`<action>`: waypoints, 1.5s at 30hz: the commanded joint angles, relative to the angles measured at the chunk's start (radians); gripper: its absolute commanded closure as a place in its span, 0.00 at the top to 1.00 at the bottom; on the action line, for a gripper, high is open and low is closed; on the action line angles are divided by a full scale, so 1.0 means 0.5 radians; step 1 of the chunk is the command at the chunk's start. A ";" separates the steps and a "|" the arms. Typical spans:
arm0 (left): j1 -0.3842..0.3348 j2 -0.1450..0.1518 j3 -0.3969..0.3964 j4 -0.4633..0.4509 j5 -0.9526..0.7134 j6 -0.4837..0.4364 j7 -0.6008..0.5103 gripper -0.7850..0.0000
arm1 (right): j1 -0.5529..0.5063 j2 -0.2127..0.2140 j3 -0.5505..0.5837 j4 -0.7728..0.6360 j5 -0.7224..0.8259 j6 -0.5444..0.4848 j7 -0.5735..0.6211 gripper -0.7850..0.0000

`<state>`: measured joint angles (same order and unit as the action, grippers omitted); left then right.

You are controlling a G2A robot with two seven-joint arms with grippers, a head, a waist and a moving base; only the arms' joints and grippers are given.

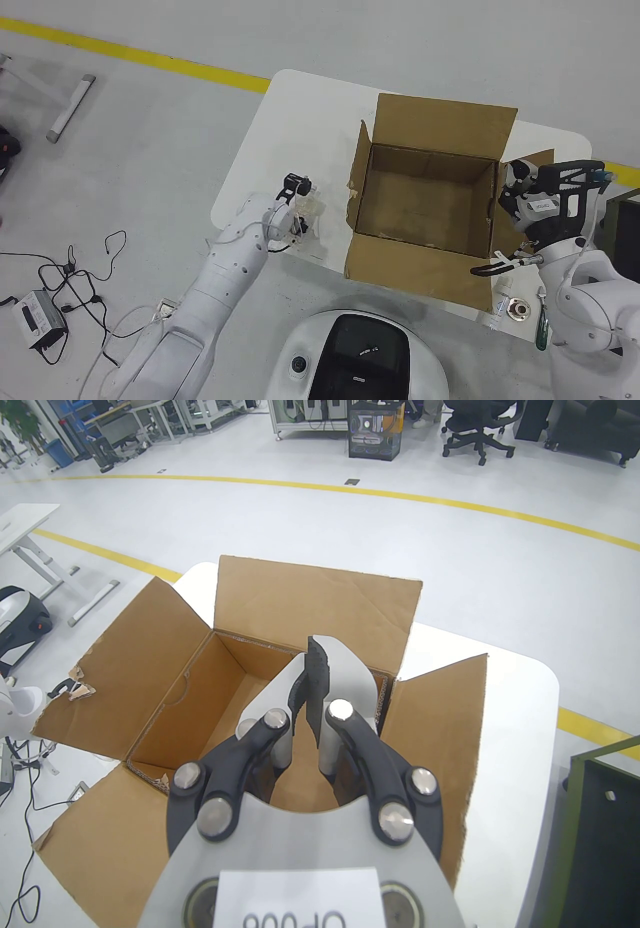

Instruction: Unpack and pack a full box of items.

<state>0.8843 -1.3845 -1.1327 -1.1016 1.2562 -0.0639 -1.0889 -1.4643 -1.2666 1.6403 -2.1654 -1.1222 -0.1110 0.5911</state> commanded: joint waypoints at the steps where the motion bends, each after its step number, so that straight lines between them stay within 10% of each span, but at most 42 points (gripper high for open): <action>1: 0.029 0.008 -0.012 -0.049 0.020 0.009 -0.015 0.00 | 0.000 0.000 0.000 0.000 0.000 0.000 0.000 0.00; 25: 0.358 0.141 -0.422 -1.674 0.023 -0.095 -0.616 0.00 | 0.000 0.000 0.000 0.000 0.000 0.000 0.000 0.00; 45: -0.234 0.092 -0.183 -1.739 -0.611 -0.063 -0.565 0.00 | -0.142 0.021 0.278 -0.106 -0.003 0.004 -0.142 0.00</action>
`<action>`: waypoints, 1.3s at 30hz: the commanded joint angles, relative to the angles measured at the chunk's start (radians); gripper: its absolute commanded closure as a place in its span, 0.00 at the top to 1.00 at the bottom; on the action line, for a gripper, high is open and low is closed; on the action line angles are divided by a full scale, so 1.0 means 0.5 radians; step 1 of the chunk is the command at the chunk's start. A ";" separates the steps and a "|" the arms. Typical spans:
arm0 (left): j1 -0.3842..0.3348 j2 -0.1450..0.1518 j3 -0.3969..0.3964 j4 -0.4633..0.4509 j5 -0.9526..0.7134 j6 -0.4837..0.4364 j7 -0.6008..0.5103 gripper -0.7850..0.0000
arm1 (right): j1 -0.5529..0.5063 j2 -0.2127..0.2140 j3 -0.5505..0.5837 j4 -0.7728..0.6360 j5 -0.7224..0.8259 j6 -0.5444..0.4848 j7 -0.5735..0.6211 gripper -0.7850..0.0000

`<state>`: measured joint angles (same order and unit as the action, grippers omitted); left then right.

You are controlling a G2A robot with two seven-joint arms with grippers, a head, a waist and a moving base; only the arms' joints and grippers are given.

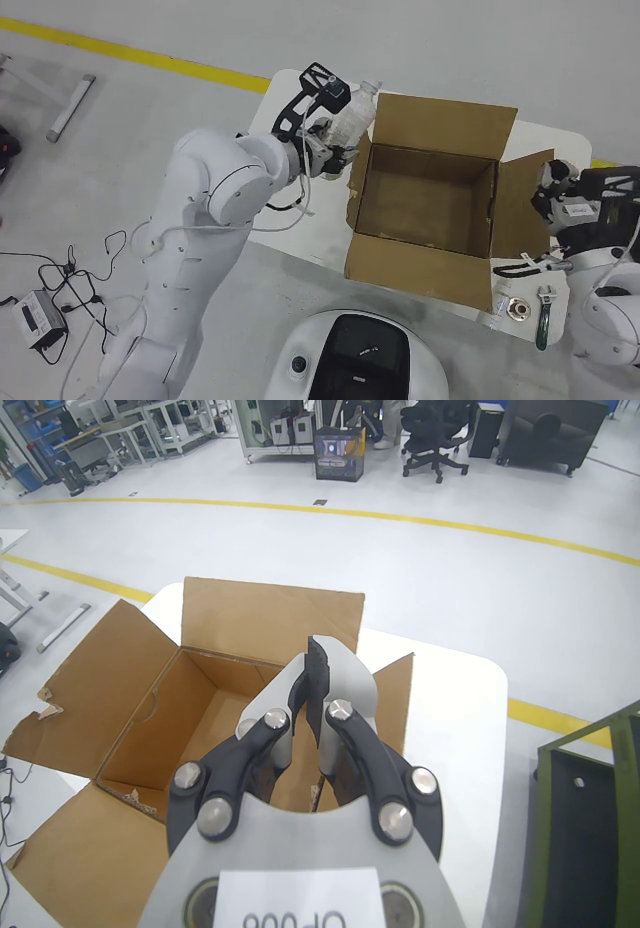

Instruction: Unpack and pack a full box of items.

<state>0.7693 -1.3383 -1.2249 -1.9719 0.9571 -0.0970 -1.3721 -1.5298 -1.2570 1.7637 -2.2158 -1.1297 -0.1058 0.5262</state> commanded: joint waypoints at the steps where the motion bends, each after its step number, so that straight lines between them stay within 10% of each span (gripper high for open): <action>1: -0.004 -0.001 0.002 0.001 -0.012 0.003 0.001 0.00 | -0.024 0.003 0.060 -0.011 0.028 -0.017 -0.027 0.00; 22: -0.070 -0.020 0.187 -0.042 -0.354 -0.044 0.067 0.00 | -0.298 -0.001 0.371 -0.201 0.157 0.148 -0.201 0.00; 39: -0.337 -0.137 0.804 0.705 -0.634 0.096 0.198 0.00 | -0.478 -0.018 0.644 -0.268 0.271 0.265 -0.278 0.00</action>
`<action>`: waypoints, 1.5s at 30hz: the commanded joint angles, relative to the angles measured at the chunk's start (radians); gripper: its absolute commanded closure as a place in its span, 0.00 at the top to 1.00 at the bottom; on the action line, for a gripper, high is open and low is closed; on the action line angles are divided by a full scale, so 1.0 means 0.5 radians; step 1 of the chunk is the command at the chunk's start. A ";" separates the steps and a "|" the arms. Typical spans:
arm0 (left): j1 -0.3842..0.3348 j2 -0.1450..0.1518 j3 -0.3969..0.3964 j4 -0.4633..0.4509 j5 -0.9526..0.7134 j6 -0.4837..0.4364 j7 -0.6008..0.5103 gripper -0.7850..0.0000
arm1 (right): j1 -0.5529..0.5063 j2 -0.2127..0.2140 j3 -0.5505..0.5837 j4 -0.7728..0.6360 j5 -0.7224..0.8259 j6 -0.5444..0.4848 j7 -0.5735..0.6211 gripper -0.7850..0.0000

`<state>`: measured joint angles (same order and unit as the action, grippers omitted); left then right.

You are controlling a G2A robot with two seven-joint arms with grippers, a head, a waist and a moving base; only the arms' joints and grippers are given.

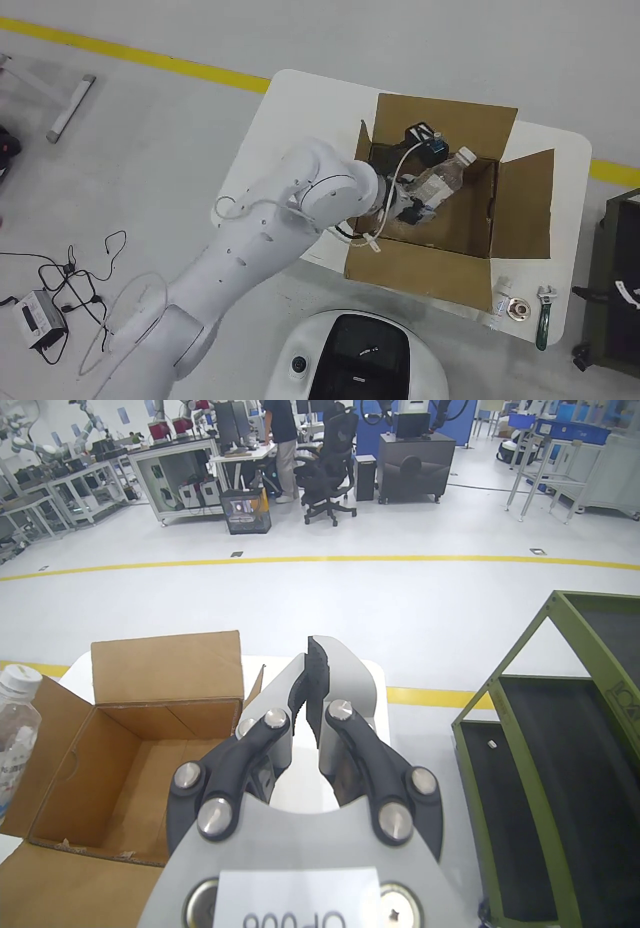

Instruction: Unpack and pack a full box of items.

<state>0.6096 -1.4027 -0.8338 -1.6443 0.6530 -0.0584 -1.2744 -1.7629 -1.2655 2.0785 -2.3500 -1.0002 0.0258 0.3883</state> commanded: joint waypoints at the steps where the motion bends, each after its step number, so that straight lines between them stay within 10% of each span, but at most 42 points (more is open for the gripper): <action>1: -0.031 -0.016 0.046 0.089 -0.043 0.026 0.011 0.00 | -0.025 -0.003 0.028 0.004 0.032 0.011 -0.002 0.00; 15: -0.161 -0.110 0.170 0.556 -0.313 0.434 0.063 0.00 | -0.017 -0.009 -0.023 0.018 0.100 -0.012 -0.021 0.00; 28: -0.176 -0.122 0.190 0.607 -0.329 0.436 0.077 0.00 | -0.025 -0.009 -0.060 0.050 0.145 -0.071 -0.030 0.00; 45: -0.222 -0.211 0.302 0.973 -0.248 0.938 0.356 0.00 | -0.016 -0.003 -0.048 0.081 0.124 -0.118 -0.010 0.00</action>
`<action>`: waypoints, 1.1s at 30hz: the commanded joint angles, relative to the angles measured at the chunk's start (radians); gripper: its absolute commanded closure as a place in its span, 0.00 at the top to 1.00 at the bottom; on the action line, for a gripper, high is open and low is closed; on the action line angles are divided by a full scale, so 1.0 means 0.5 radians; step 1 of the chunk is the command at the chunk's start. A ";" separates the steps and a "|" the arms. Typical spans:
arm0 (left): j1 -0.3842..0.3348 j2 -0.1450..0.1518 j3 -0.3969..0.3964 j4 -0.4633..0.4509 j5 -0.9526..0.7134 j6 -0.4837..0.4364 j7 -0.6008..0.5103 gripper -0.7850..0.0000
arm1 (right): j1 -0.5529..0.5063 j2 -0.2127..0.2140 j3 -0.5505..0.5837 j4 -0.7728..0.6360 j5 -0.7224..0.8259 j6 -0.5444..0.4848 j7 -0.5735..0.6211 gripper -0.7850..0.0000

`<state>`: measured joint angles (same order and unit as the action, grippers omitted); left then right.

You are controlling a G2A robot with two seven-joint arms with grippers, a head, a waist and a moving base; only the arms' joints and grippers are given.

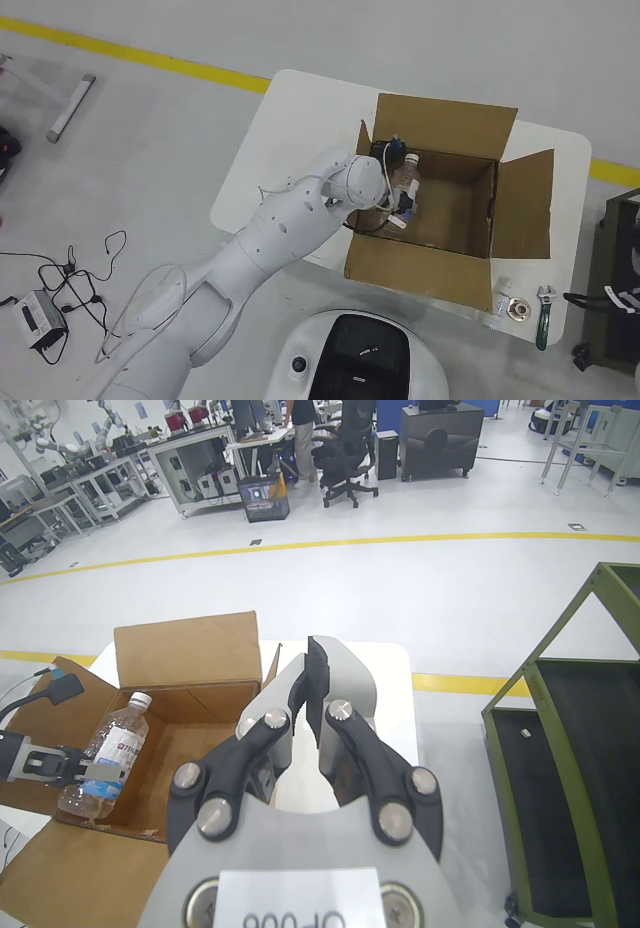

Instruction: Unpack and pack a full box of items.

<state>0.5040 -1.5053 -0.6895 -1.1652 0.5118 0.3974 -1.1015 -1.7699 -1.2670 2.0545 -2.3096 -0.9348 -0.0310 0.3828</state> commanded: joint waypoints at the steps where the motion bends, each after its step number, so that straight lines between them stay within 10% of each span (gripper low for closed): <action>1: -0.015 -0.011 0.030 0.025 0.053 0.045 0.009 0.00 | -0.004 0.001 -0.001 0.002 -0.009 -0.007 0.004 0.00; 7: -0.033 -0.041 0.047 0.095 0.009 0.058 -0.012 0.00 | -0.009 0.002 -0.013 0.024 -0.015 -0.022 0.024 0.00; 9: -0.038 -0.048 0.048 0.124 0.003 0.060 -0.009 0.35 | -0.002 0.004 -0.022 0.032 -0.019 -0.026 0.039 0.00; 11: -0.042 -0.055 0.030 0.159 -0.037 0.078 -0.010 1.00 | 0.010 0.004 -0.042 0.043 0.021 -0.032 0.047 0.00; 25: -0.075 -0.094 0.012 0.232 -0.111 -0.028 0.004 1.00 | 0.031 0.009 -0.047 0.105 0.167 -0.028 0.146 0.08; 28: -0.062 -0.085 -0.054 0.173 -0.192 -0.160 0.019 1.00 | 0.040 0.013 -0.036 0.108 0.261 -0.047 0.233 0.47; 30: -0.058 -0.067 -0.105 0.119 -0.180 -0.242 0.053 1.00 | 0.052 0.017 -0.035 0.112 0.321 -0.056 0.296 0.96; 33: -0.017 -0.026 -0.201 -0.012 -0.104 -0.307 0.111 1.00 | 0.084 0.021 -0.059 0.123 0.424 -0.038 0.385 1.00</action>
<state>0.4853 -1.5262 -0.7711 -1.1472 0.4477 0.2435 -1.0502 -1.7342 -1.2565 2.0310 -2.2515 -0.7506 -0.0556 0.5642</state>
